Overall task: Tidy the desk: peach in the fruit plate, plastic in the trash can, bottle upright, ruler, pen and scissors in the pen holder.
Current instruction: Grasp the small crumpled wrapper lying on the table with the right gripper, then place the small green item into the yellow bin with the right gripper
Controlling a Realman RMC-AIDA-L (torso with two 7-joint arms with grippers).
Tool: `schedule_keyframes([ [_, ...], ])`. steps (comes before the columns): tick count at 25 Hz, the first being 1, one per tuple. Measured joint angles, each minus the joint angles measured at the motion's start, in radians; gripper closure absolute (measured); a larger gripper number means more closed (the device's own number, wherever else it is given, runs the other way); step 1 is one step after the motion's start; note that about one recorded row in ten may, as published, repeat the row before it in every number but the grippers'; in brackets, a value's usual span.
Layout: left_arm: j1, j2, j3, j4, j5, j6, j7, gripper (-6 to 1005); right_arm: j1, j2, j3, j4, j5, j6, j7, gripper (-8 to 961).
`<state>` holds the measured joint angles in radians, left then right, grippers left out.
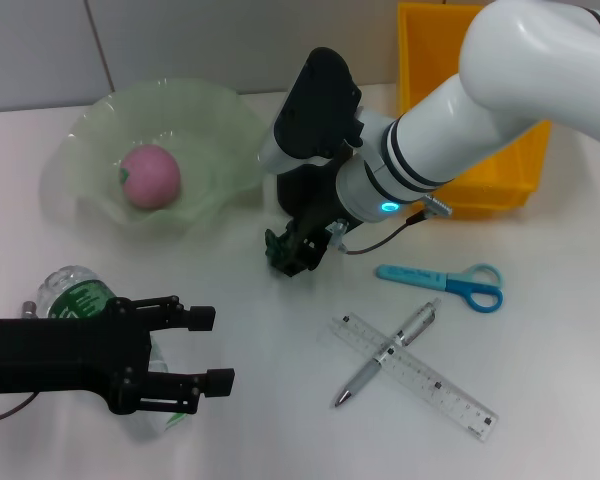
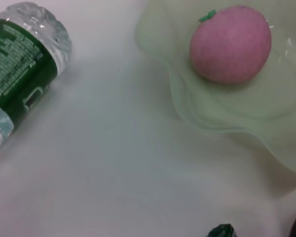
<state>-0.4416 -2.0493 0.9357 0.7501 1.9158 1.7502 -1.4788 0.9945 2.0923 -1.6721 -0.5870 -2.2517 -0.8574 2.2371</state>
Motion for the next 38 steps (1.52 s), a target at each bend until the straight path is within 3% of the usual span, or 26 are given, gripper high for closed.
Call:
schedule_keyframes([
  [8, 0.002, 0.000, 0.000, 0.000, 0.000, 0.000, 0.000, 167, -0.003, 0.000, 0.004, -0.007, 0.017, -0.010, 0.001, 602],
  [13, 0.004, 0.000, 0.000, 0.000, 0.000, 0.001, 0.000, 167, -0.006, -0.001, 0.009, -0.023, 0.033, -0.043, 0.002, 686],
  [22, 0.004, 0.002, 0.000, -0.002, 0.000, 0.009, 0.000, 169, -0.061, -0.013, 0.132, -0.145, 0.046, -0.206, 0.004, 725],
  [29, 0.004, 0.005, 0.000, -0.002, 0.000, 0.017, 0.000, 170, -0.152, -0.017, 0.354, -0.362, 0.012, -0.441, 0.004, 724],
  [30, 0.004, 0.006, 0.000, -0.004, 0.000, 0.017, 0.000, 170, -0.186, -0.017, 0.421, -0.437, 0.014, -0.498, 0.004, 724],
  [38, 0.002, 0.007, 0.000, -0.007, 0.001, 0.017, 0.000, 171, -0.276, -0.018, 0.614, -0.617, 0.050, -0.584, 0.004, 723],
])
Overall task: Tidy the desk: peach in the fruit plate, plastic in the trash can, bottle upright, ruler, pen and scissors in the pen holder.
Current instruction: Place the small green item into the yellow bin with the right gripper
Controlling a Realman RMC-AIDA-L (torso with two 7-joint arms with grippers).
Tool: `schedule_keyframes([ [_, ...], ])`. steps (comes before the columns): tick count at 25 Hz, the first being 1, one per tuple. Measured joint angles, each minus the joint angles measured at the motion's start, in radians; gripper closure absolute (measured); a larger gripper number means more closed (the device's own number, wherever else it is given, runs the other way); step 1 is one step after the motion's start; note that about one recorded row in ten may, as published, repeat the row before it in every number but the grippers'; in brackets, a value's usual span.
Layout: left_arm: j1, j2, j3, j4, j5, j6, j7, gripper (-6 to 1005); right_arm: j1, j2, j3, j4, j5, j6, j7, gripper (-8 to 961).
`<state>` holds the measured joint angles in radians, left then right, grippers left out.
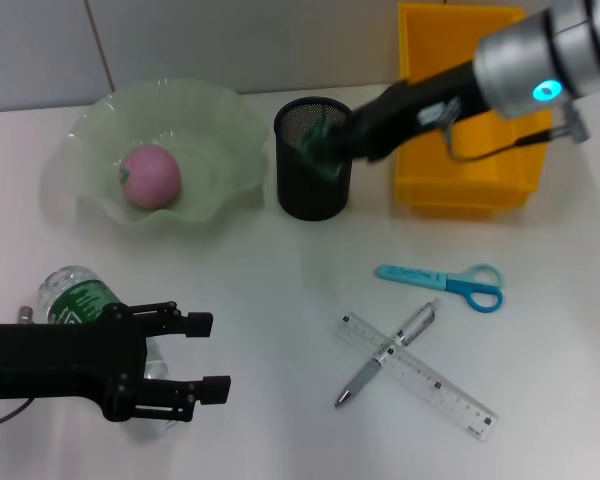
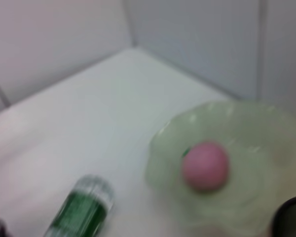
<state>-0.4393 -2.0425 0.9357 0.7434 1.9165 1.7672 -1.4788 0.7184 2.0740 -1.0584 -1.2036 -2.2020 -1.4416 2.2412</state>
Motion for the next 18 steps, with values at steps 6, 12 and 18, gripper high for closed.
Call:
schedule_keyframes([
  [6, -0.002, -0.002, 0.000, -0.001, 0.001, 0.000, 0.000, 172, -0.042, -0.003, 0.164, -0.082, 0.020, 0.002, 0.000, 722],
  [12, -0.005, -0.005, 0.000, -0.002, 0.001, 0.000, -0.001, 173, -0.049, -0.022, 0.351, -0.081, 0.031, 0.052, 0.001, 722],
  [18, -0.007, -0.009, 0.000, -0.002, 0.001, 0.000, -0.001, 174, -0.060, -0.022, 0.350, -0.038, -0.002, 0.147, -0.010, 721],
])
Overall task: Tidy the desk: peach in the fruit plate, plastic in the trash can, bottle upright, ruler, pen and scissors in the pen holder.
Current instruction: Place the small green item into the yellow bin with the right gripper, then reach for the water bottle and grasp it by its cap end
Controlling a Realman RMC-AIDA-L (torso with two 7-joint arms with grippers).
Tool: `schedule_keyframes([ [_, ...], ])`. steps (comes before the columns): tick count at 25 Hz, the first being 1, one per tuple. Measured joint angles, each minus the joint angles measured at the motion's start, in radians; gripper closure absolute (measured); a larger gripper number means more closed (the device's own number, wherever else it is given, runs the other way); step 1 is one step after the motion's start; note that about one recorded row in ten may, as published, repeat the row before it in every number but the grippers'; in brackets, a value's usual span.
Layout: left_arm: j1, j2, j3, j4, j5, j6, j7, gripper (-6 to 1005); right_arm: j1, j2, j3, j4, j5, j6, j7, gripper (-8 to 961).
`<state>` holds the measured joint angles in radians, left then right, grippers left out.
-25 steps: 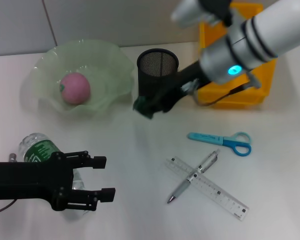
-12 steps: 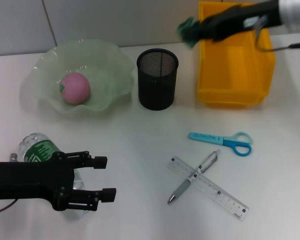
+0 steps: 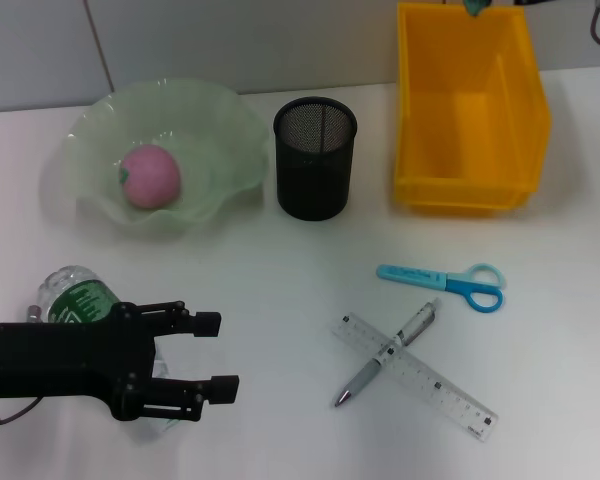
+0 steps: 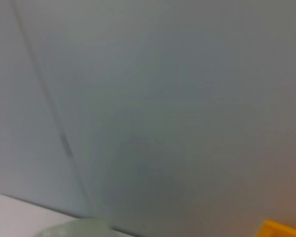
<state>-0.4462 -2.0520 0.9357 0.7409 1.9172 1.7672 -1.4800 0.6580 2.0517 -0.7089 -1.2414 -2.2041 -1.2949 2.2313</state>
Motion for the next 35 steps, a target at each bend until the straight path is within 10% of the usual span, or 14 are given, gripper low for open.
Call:
schedule_keyframes([
  [17, 0.000, -0.004, 0.000, 0.000, -0.001, 0.000, -0.011, 176, 0.026, 0.001, -0.120, 0.199, -0.173, 0.316, -0.004, 650],
  [31, 0.000, -0.004, 0.000, 0.000, -0.001, 0.000, -0.011, 178, 0.029, 0.005, -0.121, 0.204, -0.167, 0.350, -0.005, 211],
  [35, -0.001, -0.004, 0.000, 0.000, -0.001, 0.000, -0.011, 179, 0.029, 0.008, -0.118, 0.206, -0.164, 0.383, -0.005, 210],
])
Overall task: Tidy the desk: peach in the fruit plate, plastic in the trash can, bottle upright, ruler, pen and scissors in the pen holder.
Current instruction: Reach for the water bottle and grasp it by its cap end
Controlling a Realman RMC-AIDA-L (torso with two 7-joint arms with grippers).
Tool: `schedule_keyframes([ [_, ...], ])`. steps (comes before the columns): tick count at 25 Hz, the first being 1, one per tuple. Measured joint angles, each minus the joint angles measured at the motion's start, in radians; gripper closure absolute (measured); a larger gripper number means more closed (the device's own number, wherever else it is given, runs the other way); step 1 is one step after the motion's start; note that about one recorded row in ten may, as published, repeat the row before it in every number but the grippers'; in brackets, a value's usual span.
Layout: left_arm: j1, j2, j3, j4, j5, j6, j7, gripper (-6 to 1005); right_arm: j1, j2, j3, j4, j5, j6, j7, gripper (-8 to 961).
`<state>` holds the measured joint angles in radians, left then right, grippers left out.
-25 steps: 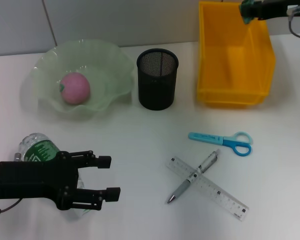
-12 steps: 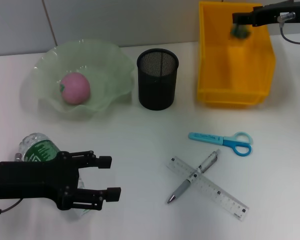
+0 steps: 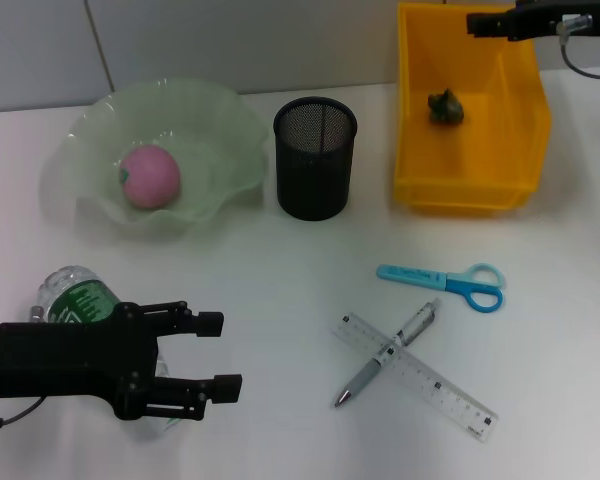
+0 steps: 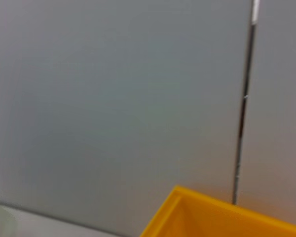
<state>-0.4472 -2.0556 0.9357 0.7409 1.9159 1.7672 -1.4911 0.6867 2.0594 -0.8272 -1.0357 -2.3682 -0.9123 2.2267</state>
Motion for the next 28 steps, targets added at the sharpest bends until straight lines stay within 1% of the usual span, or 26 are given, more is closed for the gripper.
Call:
schedule_keyframes([
  [4, 0.000, 0.000, 0.000, 0.000, 0.000, 0.000, 0.000, 179, -0.001, 0.002, 0.004, 0.000, 0.030, 0.012, 0.000, 210],
  [6, -0.001, 0.000, 0.000, 0.000, 0.000, 0.000, 0.000, 180, -0.007, 0.002, 0.004, -0.001, 0.094, 0.013, -0.013, 210],
  [7, -0.001, 0.000, 0.000, 0.000, 0.000, 0.000, 0.000, 180, -0.007, 0.002, 0.004, -0.001, 0.094, 0.013, -0.013, 210],
  [8, -0.002, 0.000, 0.000, 0.000, 0.000, 0.000, 0.000, 180, -0.016, 0.000, 0.005, -0.001, 0.165, 0.011, -0.045, 210],
  [9, -0.002, 0.000, 0.000, 0.000, 0.000, 0.000, 0.000, 180, -0.016, 0.000, 0.005, -0.001, 0.165, 0.011, -0.045, 210],
  [10, -0.002, 0.000, 0.000, 0.000, 0.000, 0.000, 0.000, 180, -0.024, -0.002, 0.005, 0.000, 0.216, 0.009, -0.068, 210],
  [11, -0.003, 0.001, 0.000, 0.000, 0.000, 0.000, 0.000, 180, -0.040, -0.004, 0.005, 0.002, 0.305, 0.004, -0.118, 210],
  [12, -0.003, 0.001, 0.000, 0.000, 0.000, 0.000, 0.000, 181, -0.040, -0.004, 0.005, 0.002, 0.305, 0.004, -0.118, 211],
  [13, -0.003, 0.001, 0.000, 0.000, 0.000, 0.000, 0.000, 181, -0.057, -0.005, 0.005, 0.011, 0.395, -0.009, -0.173, 211],
  [14, -0.004, 0.001, 0.000, 0.000, 0.000, 0.000, 0.000, 181, -0.057, -0.005, 0.005, 0.011, 0.395, -0.009, -0.173, 211],
  [15, -0.004, 0.001, 0.000, 0.000, 0.000, 0.000, 0.000, 181, -0.066, -0.007, 0.005, 0.017, 0.444, -0.021, -0.205, 211],
  [16, -0.006, 0.001, 0.000, 0.000, 0.000, 0.000, 0.000, 181, -0.081, -0.012, 0.006, 0.033, 0.531, -0.057, -0.263, 211],
  [17, -0.006, 0.001, 0.000, 0.000, 0.000, 0.000, 0.000, 181, -0.081, -0.012, 0.006, 0.033, 0.531, -0.057, -0.263, 211],
  [18, -0.007, 0.001, 0.000, 0.000, 0.000, 0.000, 0.001, 181, -0.086, -0.016, 0.006, 0.043, 0.567, -0.075, -0.285, 211],
  [20, -0.008, 0.000, 0.000, 0.000, 0.000, 0.000, 0.001, 182, -0.098, -0.027, 0.008, 0.072, 0.648, -0.118, -0.332, 211],
  [21, -0.010, 0.000, 0.000, 0.000, 0.000, 0.000, 0.001, 182, -0.105, -0.042, 0.013, 0.110, 0.715, -0.168, -0.375, 211],
  [22, -0.010, 0.000, 0.000, 0.000, 0.000, 0.000, 0.001, 182, -0.105, -0.042, 0.013, 0.110, 0.715, -0.168, -0.375, 211],
  [23, -0.011, 0.000, 0.000, 0.000, 0.000, 0.000, 0.002, 182, -0.108, -0.059, 0.023, 0.160, 0.766, -0.231, -0.415, 211],
  [24, -0.011, 0.000, 0.000, 0.000, 0.000, -0.001, 0.002, 182, -0.109, -0.070, 0.029, 0.187, 0.783, -0.265, -0.432, 211],
  [25, -0.012, 0.000, 0.000, 0.000, 0.000, -0.001, 0.002, 182, -0.109, -0.070, 0.029, 0.187, 0.783, -0.265, -0.432, 211],
  [26, -0.013, 0.000, 0.000, 0.000, 0.000, -0.002, 0.003, 183, -0.108, -0.091, 0.041, 0.235, 0.801, -0.326, -0.459, 211],
  [27, -0.013, 0.000, 0.000, 0.000, 0.000, -0.002, 0.003, 183, -0.108, -0.091, 0.041, 0.235, 0.801, -0.326, -0.459, 211],
  [28, -0.013, 0.000, 0.000, 0.000, 0.000, -0.002, 0.003, 183, -0.107, -0.109, 0.052, 0.280, 0.804, -0.385, -0.478, 212],
])
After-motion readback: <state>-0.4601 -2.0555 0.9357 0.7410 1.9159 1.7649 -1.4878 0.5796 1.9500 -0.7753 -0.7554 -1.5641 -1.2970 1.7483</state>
